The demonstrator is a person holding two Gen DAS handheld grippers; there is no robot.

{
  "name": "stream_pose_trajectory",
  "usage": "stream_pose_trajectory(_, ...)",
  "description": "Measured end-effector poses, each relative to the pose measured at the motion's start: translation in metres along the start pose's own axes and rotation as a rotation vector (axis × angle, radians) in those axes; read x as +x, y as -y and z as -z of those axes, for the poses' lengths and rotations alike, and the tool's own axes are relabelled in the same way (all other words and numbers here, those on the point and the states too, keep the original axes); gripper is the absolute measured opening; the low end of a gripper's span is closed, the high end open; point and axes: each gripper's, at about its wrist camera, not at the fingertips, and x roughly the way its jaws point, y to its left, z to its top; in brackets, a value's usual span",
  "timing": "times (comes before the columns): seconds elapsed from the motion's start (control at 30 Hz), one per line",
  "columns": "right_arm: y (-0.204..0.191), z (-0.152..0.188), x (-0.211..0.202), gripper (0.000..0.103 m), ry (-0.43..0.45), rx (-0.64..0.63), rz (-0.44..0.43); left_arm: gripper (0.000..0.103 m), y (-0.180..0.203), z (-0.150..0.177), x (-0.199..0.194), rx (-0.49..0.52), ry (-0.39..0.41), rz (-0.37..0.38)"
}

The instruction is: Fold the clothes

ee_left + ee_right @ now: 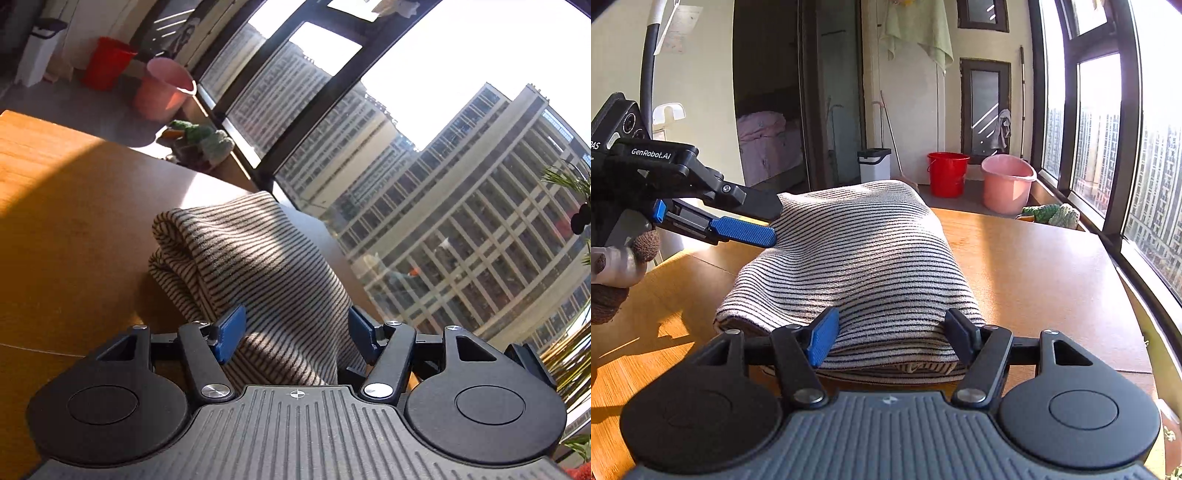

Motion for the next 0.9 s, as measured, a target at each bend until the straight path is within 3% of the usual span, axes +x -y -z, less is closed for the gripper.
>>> stream_pose_trajectory(0.13,0.017,-0.012,-0.011,0.074,0.011,0.089,-0.047,0.058,0.018,0.007,-0.002,0.107,-0.014,-0.077)
stream_pose_trajectory(0.3,0.029,-0.025,-0.007,0.103,0.057,0.1,-0.009,0.059,0.028,0.008,0.0,0.158,-0.014,-0.089)
stream_pose_trajectory(0.5,0.023,-0.006,0.027,0.103,-0.055,0.074,0.038,0.06,0.03,0.006,0.007,0.177,-0.014,-0.073)
stream_pose_trajectory(0.8,0.031,-0.018,0.017,0.103,-0.033,0.132,0.015,0.064,0.024,0.0,0.014,0.179,-0.004,-0.065)
stream_pose_trajectory(0.9,0.034,-0.025,0.013,0.103,-0.01,0.14,0.011,0.073,0.018,-0.003,0.005,0.134,0.033,-0.061)
